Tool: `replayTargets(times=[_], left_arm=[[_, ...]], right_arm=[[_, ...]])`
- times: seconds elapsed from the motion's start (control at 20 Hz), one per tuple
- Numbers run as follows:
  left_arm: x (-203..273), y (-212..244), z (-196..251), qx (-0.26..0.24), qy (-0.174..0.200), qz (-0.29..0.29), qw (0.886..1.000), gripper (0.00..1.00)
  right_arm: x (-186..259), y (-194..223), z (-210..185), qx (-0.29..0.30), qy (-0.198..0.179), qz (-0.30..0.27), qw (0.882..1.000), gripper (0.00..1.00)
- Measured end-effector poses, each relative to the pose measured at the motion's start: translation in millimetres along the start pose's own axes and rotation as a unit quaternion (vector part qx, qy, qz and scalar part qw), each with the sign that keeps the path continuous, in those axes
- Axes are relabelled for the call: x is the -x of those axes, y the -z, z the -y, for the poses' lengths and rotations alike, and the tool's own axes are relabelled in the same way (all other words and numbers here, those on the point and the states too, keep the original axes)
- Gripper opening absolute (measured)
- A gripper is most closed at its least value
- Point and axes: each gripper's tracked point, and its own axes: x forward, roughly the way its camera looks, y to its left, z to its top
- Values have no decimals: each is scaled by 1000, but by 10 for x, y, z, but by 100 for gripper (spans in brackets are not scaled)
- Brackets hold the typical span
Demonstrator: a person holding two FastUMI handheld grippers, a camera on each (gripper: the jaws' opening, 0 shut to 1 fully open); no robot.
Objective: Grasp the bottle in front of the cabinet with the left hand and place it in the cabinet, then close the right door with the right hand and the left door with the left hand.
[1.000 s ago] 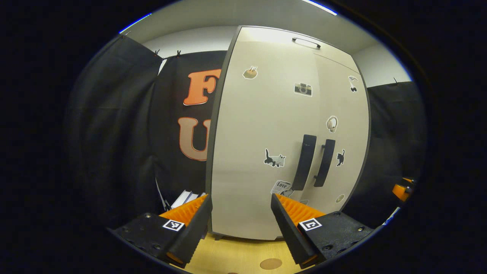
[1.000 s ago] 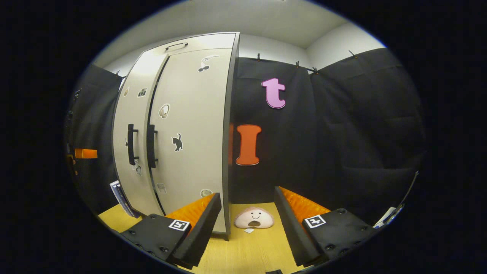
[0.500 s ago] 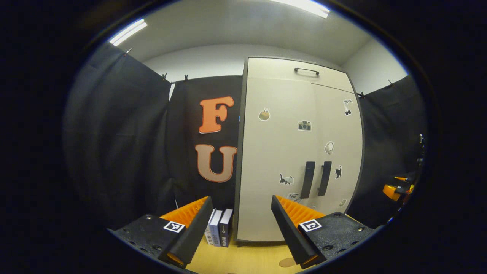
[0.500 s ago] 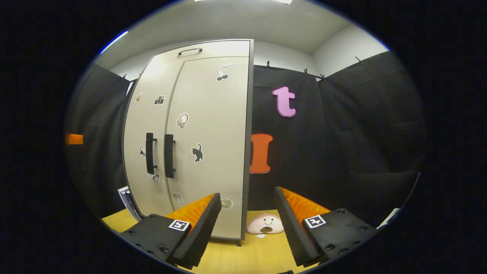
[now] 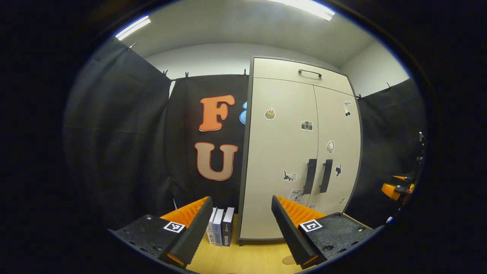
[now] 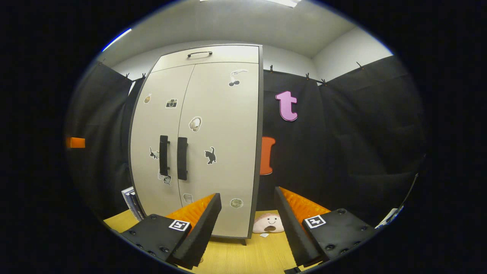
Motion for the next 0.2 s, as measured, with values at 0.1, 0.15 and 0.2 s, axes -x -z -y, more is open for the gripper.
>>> replayTargets(times=[0.1, 0.15, 0.2], left_arm=[[-14, 2, 12, 2, 9, 2, 1000, 94], [-12, -5, 29, 2, 13, 3, 1000, 96], [-14, -7, 51, 2, 18, 5, 1000, 94]], right_arm=[[57, -11, 8, -2, 9, 1, 1000, 93], [93, -9, 21, -2, 14, 1, 1000, 93], [121, -10, 36, -1, 18, 0, 1000, 93]])
